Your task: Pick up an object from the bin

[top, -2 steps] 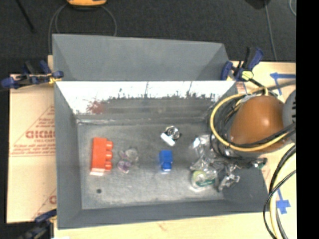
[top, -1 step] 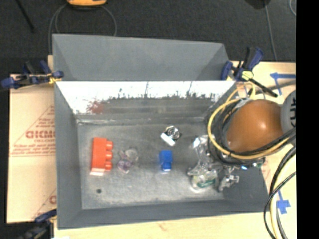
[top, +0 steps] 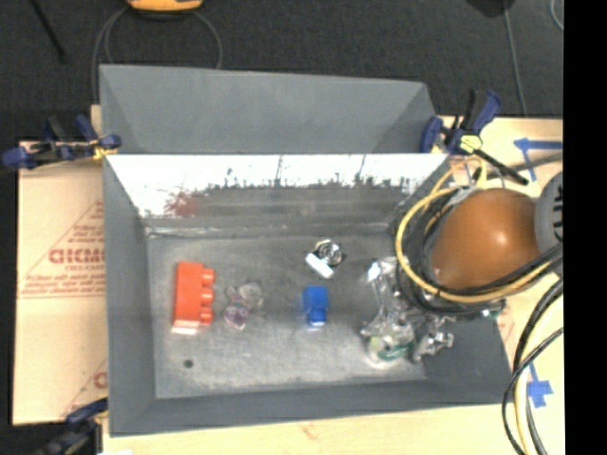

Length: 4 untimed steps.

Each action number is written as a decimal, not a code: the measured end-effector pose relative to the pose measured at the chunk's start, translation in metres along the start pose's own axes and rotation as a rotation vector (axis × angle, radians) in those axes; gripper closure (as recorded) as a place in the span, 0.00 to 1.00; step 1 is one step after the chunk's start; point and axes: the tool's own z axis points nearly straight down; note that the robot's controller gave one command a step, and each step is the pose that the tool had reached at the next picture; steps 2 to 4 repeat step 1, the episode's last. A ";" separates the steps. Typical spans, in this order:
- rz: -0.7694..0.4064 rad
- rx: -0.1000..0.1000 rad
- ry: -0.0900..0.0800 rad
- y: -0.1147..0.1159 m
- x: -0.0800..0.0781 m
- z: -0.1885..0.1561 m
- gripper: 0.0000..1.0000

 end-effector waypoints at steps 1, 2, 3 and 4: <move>0.004 -0.002 -0.003 -0.004 0.000 -0.123 1.00; 0.004 -0.002 -0.003 -0.004 0.000 -0.123 1.00; 0.004 -0.002 -0.003 -0.004 0.000 -0.123 1.00; 0.004 -0.002 -0.003 -0.004 0.000 -0.123 1.00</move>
Offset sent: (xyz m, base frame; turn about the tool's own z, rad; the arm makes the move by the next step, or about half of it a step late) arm -0.0001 0.0001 0.1187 0.0000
